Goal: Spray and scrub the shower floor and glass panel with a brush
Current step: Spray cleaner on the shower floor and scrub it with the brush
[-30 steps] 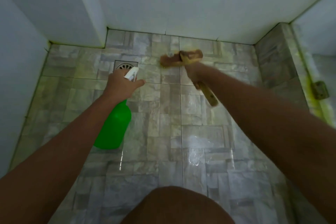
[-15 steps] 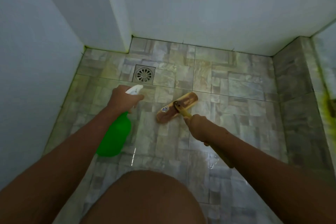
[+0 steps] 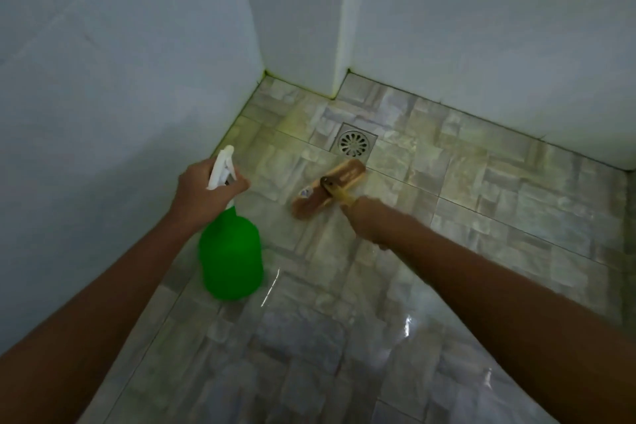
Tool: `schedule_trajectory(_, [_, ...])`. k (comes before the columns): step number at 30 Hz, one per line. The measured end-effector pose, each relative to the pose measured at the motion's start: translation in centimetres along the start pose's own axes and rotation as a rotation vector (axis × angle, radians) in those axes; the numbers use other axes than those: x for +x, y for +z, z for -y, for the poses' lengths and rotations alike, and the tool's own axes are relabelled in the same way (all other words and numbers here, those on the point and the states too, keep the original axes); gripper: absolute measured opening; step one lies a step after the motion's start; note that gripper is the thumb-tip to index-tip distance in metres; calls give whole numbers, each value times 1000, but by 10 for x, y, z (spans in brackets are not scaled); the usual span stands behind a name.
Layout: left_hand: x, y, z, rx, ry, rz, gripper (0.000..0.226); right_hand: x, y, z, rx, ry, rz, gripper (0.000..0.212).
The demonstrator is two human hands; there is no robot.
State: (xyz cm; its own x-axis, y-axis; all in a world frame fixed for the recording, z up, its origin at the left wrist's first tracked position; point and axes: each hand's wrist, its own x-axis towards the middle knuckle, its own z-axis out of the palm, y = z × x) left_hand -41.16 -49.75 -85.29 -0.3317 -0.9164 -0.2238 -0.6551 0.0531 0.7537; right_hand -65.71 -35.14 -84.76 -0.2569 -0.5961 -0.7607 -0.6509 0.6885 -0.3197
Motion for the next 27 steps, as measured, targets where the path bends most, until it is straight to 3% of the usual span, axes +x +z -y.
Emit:
schedule_trajectory(3, [-9, -20, 18, 5, 3, -70, 40, 66, -29, 61, 24, -76, -49, 20])
schedule_trajectory(8, [-4, -37, 43, 14, 9, -131, 40, 164, -57, 137, 1, -64, -81, 31])
schedule_trajectory(13, [-6, -53, 58, 2, -39, -160, 53, 126, -49, 116, -67, -94, -69, 33])
schedule_trajectory(16, [-18, -59, 65, 0, -81, -143, 35, 84, -23, 75, -243, -37, -40, 43])
schedule_trajectory(19, [-32, -58, 76, 2, -58, -138, 30, 50, 5, 55, -285, -62, 44, 40])
schedule_trajectory(27, [-20, -59, 94, 30, -43, -193, 39, 134, -11, 164, -209, -181, -76, 30])
